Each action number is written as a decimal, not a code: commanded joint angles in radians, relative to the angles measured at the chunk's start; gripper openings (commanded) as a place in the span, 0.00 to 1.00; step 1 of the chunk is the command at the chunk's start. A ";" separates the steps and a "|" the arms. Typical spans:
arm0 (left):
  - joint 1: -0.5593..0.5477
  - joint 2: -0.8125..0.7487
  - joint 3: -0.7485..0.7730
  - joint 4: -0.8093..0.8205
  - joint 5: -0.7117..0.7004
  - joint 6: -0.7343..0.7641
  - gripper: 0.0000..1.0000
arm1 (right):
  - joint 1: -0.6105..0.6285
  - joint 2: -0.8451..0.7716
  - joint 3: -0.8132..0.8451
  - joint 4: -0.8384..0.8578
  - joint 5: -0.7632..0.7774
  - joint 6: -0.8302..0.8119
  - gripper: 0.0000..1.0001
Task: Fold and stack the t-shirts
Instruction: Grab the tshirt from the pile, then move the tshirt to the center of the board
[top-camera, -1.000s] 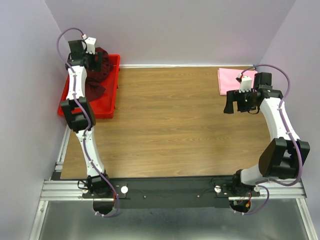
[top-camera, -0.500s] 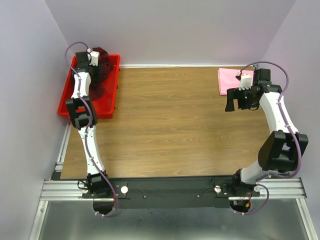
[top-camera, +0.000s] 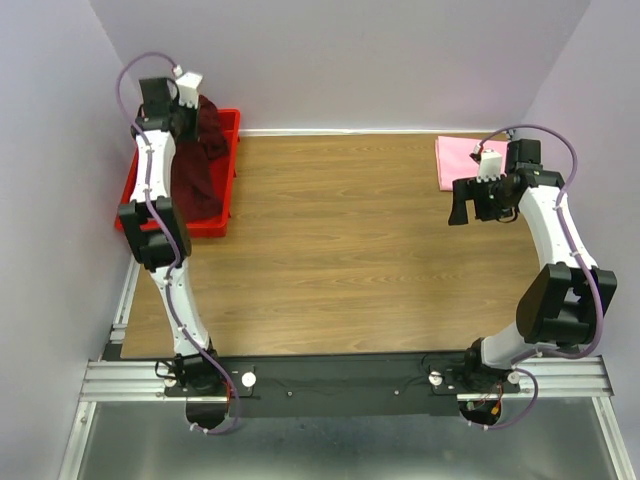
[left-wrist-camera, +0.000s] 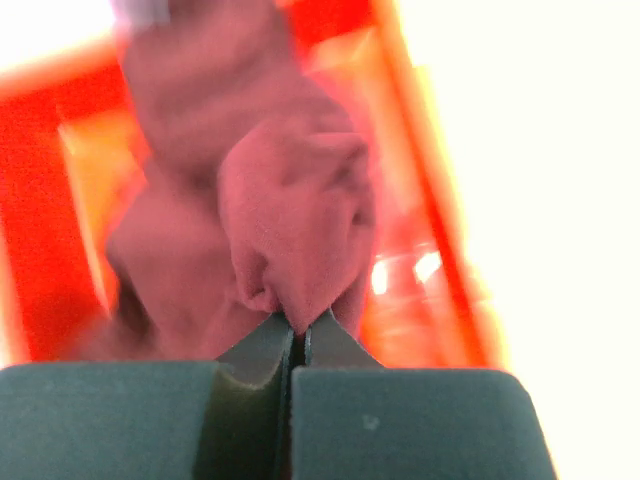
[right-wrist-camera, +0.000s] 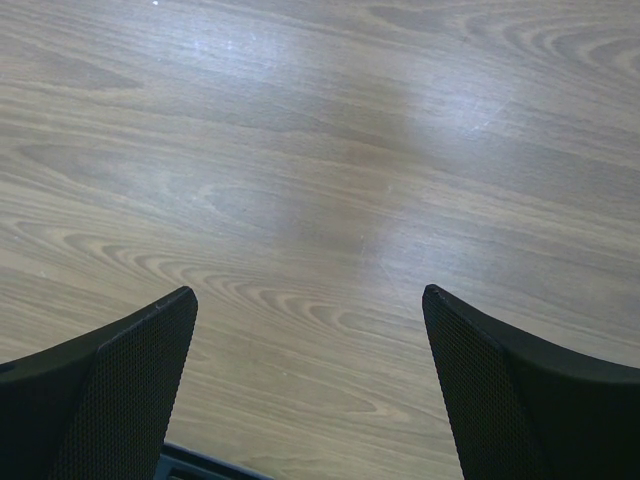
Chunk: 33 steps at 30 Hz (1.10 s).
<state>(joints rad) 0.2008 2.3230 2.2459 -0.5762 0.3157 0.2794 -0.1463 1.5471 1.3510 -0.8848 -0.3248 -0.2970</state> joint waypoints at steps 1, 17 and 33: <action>-0.087 -0.286 0.027 0.024 0.167 0.006 0.00 | -0.006 -0.039 -0.027 -0.023 -0.059 0.005 1.00; -0.404 -0.639 -0.068 0.237 0.591 -0.394 0.15 | -0.006 -0.048 -0.042 -0.023 -0.106 0.032 1.00; -0.248 -0.863 -0.994 -0.140 0.481 0.427 0.94 | -0.006 -0.154 -0.211 -0.100 -0.051 -0.114 1.00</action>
<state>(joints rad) 0.0864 1.5768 1.2850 -0.6029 0.8341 0.3904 -0.1459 1.3975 1.1553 -0.9482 -0.4000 -0.3771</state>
